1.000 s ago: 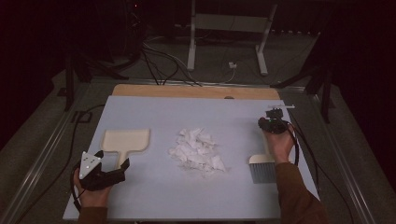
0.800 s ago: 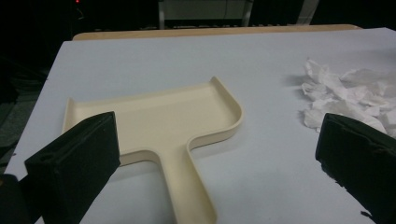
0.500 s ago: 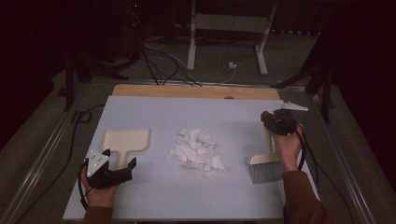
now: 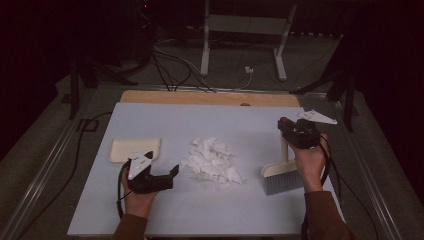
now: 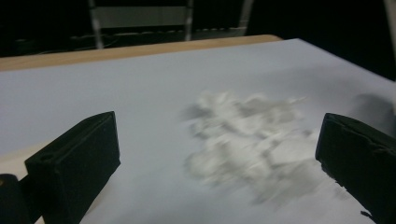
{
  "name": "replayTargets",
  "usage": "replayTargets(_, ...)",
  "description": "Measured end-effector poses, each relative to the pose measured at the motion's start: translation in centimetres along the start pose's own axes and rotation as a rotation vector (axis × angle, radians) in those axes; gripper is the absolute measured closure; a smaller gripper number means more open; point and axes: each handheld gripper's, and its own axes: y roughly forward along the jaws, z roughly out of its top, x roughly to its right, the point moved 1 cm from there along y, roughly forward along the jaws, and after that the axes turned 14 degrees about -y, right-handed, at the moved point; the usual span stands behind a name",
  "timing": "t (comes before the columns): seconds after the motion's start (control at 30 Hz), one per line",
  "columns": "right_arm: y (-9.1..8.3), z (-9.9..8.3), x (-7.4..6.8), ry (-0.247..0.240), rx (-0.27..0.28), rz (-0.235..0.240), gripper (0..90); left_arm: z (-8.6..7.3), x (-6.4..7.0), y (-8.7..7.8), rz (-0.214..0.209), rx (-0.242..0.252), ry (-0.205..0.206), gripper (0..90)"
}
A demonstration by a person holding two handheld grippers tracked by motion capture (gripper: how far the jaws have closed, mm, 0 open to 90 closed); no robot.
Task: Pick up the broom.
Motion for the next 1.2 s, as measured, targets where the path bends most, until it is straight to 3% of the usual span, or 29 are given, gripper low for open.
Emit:
replayTargets(0.23, -0.9, 0.5, -0.5, -0.003, 0.039, 0.015, 68.7, 0.5, 5.3, 3.8, -0.113, -0.030, 0.045, 0.8)
replayTargets(0.27, -1.2, 0.6, -0.7, -0.006, 0.047, 0.019, 68.7, 0.5, 6.8, 4.9, -0.143, -0.044, 0.060, 0.8)
replayTargets(0.3, -1.2, 0.6, -0.7, -0.006, 0.047, 0.019, 68.7, 0.5, 6.8, 4.9, -0.143, -0.044, 0.060, 0.8)
replayTargets(0.7, -3.0, 0.5, -1.3, -0.014, 0.083, 0.033, 68.7, -0.6, 14.4, 10.3, -0.276, -0.159, 0.140, 1.1)
replayTargets(0.97, -3.8, 0.4, -1.5, -0.006, 0.106, 0.045, 68.7, -1.5, 16.8, 12.7, -0.318, -0.220, 0.144, 1.2)
replayTargets(1.2, -4.1, 0.2, -1.6, 0.005, 0.119, 0.049, 68.7, -2.0, 17.4, 13.6, -0.365, -0.230, 0.122, 2.1)
